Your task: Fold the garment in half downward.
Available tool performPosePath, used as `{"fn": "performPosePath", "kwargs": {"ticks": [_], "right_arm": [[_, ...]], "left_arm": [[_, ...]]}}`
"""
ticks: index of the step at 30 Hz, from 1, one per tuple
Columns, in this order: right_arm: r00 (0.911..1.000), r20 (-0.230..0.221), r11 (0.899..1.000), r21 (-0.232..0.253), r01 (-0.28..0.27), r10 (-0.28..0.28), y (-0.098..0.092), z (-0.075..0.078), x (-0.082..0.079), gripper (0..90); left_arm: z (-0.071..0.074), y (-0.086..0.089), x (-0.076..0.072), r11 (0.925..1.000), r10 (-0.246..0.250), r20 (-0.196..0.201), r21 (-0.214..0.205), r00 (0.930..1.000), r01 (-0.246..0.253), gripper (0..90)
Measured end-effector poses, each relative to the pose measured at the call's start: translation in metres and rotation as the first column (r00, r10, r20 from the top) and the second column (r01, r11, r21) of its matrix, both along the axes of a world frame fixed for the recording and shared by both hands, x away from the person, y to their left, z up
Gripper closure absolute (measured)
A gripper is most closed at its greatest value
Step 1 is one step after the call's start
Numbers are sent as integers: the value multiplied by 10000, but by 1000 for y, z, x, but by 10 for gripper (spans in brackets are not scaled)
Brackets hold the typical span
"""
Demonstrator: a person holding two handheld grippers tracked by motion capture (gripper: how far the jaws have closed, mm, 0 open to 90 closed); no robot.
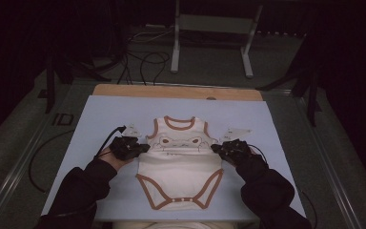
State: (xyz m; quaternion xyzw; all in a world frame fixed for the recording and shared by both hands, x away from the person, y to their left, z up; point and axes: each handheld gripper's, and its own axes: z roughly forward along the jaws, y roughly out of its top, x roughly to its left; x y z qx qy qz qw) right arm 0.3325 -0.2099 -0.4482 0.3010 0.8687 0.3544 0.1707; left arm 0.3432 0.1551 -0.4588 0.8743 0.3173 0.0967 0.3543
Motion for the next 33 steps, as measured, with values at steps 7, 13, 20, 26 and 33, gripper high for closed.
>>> {"fn": "performPosePath", "kwargs": {"ticks": [7,13,20,26,33], "right_arm": [[9997,2,9997,-23,-239,239,-2,-1,-18,891],[9992,-164,9994,26,-353,354,-3,-5,-31,891],[9987,-330,9991,153,-385,390,-5,-9,-43,891],[9977,-481,9987,194,-478,486,-5,-15,-53,891],[9961,-655,9980,255,-575,591,-8,-21,-69,890]], "left_arm": [[-2,0,-20,9997,-189,73,174,9998,188,896],[-1,1,-35,9995,-281,135,120,9995,279,897],[-3,1,-47,9991,-418,102,89,9991,417,897],[-6,4,-60,9990,-450,70,-75,9990,450,896],[-16,7,-76,9979,-576,-215,-324,9981,569,896]]}}
